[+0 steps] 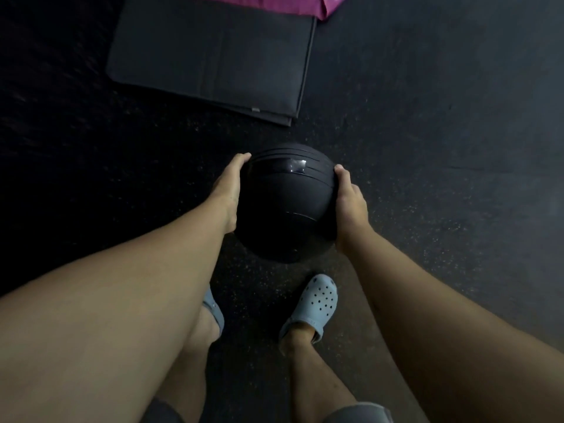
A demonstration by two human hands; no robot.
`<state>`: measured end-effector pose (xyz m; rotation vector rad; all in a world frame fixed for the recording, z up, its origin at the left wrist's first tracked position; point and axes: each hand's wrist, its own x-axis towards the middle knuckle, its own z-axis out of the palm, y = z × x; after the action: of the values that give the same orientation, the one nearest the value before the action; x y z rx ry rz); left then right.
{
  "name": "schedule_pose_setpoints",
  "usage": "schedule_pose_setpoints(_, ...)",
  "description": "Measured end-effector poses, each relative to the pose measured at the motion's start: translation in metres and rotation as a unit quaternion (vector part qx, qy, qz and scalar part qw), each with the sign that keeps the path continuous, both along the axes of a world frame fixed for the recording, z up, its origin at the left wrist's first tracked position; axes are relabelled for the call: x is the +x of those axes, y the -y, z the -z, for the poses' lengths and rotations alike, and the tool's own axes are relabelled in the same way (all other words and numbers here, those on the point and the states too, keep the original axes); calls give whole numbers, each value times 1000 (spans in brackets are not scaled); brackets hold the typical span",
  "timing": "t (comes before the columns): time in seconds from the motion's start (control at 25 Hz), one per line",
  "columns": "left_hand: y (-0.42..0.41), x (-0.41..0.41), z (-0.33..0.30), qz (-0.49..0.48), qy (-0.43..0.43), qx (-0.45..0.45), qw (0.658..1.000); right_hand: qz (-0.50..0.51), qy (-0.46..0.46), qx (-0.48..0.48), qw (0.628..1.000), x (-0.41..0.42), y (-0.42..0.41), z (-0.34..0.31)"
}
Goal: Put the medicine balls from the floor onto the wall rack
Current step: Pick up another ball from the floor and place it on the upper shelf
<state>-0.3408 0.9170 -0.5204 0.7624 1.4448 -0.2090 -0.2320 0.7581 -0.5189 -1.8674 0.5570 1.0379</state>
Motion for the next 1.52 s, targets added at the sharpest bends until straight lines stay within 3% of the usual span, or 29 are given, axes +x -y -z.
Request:
schedule_pose_setpoints(0.2, -78, 9, -171, -82, 100, 99, 987, -74, 116, 80, 987, 30, -90, -177)
schedule_pose_setpoints(0.44, -169, -22, -443, -157, 282, 245, 914, -142, 241, 254, 926, 16, -205, -439)
schedule_pose_setpoints(0.56, -212, -65, -568, -205, 353, 325, 853, -164, 276, 348, 881, -19, -257, -561)
schedule_pose_setpoints(0.72, -250, -165, -746, -285, 323, 491, 757, -199, 310, 483, 794, -96, -316, -739)
schedule_pose_setpoints(0.88, -256, -275, -895, -316, 348, 594, 652, -228, 287, 618, 695, -194, -359, -881)
schedule_pose_setpoints(1.0, -257, -363, -994, -331, 308, 682, 575, -263, 235, 701, 620, -275, -388, -966)
schedule_pose_setpoints(1.2, -251, -468, -1096, -341, 227, 788, 459, -272, 151, 787, 532, -387, -433, -1052)
schedule_pose_setpoints(1.52, -328, -535, -1165, -378, 196, 825, 373, -296, 98, 837, 450, -473, -563, -1134)
